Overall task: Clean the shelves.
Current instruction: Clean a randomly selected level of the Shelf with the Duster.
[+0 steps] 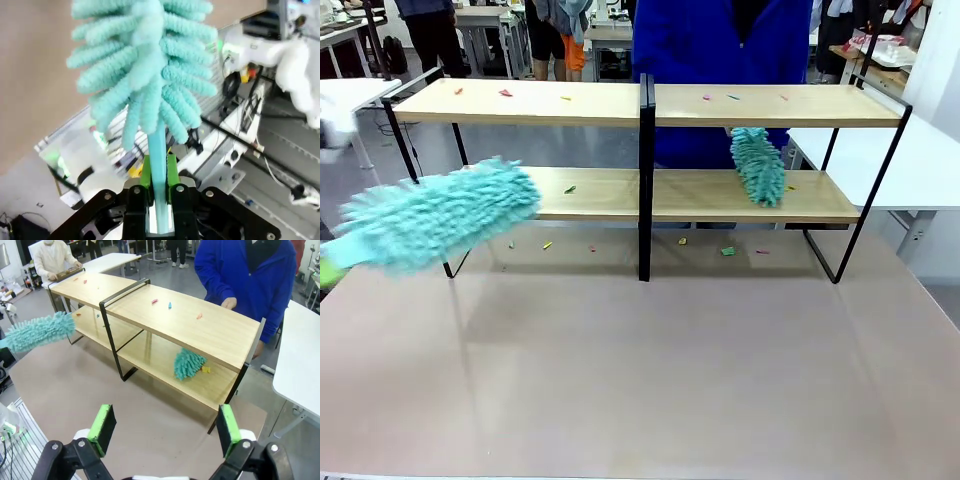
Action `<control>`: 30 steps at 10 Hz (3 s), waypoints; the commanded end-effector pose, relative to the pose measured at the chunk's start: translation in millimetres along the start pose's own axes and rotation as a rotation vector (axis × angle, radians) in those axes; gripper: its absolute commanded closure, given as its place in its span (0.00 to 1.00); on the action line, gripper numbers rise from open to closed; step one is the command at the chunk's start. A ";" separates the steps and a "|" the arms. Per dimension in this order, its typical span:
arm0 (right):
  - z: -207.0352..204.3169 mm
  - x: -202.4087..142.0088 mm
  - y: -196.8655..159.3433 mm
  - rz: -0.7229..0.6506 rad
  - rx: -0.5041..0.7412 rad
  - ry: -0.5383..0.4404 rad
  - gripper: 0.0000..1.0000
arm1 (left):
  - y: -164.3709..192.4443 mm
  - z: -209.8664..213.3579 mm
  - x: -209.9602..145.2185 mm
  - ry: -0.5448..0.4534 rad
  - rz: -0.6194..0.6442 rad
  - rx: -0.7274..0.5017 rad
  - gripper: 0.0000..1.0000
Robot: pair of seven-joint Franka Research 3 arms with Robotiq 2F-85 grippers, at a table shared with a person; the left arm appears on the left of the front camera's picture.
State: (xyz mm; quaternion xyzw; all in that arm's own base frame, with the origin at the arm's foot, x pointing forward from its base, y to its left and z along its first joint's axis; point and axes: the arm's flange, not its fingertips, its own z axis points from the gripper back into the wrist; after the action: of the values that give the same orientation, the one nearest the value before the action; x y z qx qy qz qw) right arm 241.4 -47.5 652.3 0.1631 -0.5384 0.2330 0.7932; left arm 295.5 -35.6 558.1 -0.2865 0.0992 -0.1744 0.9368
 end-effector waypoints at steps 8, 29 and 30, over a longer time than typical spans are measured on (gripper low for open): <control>-0.6 0.6 0.4 -0.001 0.001 -0.001 0.00 | -96.5 -60.9 145.0 -0.173 0.056 0.160 0.87; -0.6 0.6 0.4 -0.001 0.001 -0.001 0.00 | -29.8 -48.4 105.7 -0.321 0.663 0.649 0.87; -0.6 0.6 0.4 -0.001 0.001 -0.001 0.00 | -29.8 -48.8 105.8 -0.320 0.640 0.635 0.87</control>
State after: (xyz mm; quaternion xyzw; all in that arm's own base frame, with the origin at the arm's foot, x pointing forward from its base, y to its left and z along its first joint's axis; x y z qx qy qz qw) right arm 241.5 -47.5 652.2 0.1632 -0.5384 0.2329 0.7932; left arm 374.1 -127.2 529.7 0.0417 -0.0041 0.1635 0.9857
